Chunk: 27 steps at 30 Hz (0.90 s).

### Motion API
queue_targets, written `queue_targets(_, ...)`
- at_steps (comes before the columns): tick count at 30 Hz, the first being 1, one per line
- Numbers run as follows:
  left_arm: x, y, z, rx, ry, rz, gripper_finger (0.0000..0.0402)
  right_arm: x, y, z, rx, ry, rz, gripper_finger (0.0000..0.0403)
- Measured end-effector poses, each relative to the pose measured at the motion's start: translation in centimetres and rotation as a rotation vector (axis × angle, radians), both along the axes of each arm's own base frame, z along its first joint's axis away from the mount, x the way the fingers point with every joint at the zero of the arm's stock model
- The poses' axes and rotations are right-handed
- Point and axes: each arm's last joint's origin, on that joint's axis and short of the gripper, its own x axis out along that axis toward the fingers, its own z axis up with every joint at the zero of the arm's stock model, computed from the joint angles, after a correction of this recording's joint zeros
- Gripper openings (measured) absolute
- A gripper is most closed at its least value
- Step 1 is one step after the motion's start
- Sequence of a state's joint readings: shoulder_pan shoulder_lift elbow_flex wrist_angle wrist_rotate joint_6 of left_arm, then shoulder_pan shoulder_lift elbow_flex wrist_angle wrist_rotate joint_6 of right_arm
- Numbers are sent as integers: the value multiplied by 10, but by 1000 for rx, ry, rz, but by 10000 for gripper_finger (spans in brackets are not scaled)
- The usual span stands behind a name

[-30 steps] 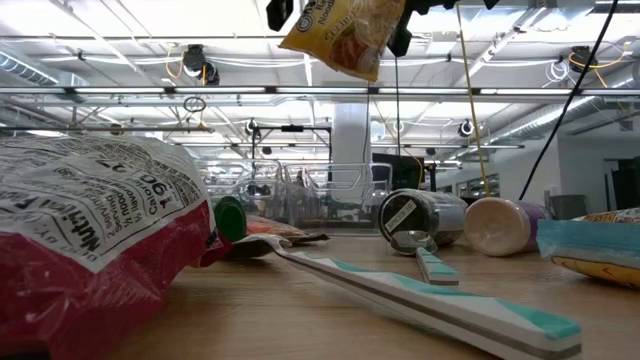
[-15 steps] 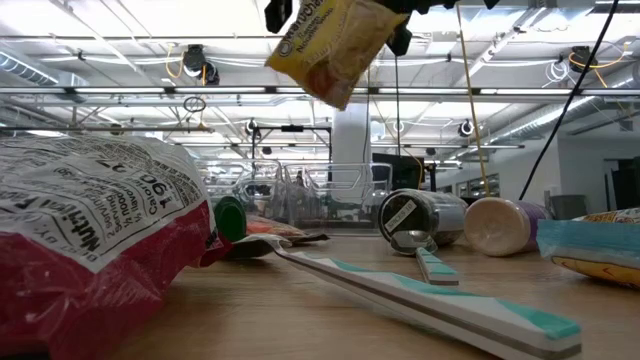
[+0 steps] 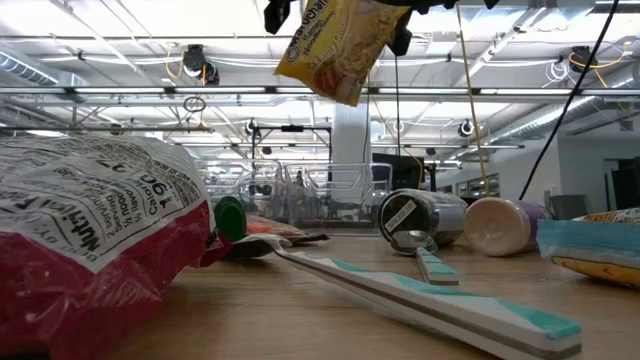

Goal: Pick & Place Food Item
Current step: Put the yellow noodle pack into the right transparent bin

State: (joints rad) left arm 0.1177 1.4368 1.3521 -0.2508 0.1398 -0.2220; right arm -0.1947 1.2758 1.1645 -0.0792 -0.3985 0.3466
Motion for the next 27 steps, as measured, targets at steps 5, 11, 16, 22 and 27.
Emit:
queue_targets(5,0,0,1,3,-11,7,2,0,0,-1,1,6,0,72)
queue_targets(11,1,1,2,5,-25,10,2,0,0,-1,-6,8,2,41)
queue_targets(16,1,1,2,-3,-25,12,2,-1,0,-2,-15,20,1,5)
queue_targets(22,1,1,2,-27,-25,20,8,-1,0,-2,-29,21,4,1)
queue_targets(27,1,6,6,-29,-60,39,35,-1,0,-4,-37,30,9,0)
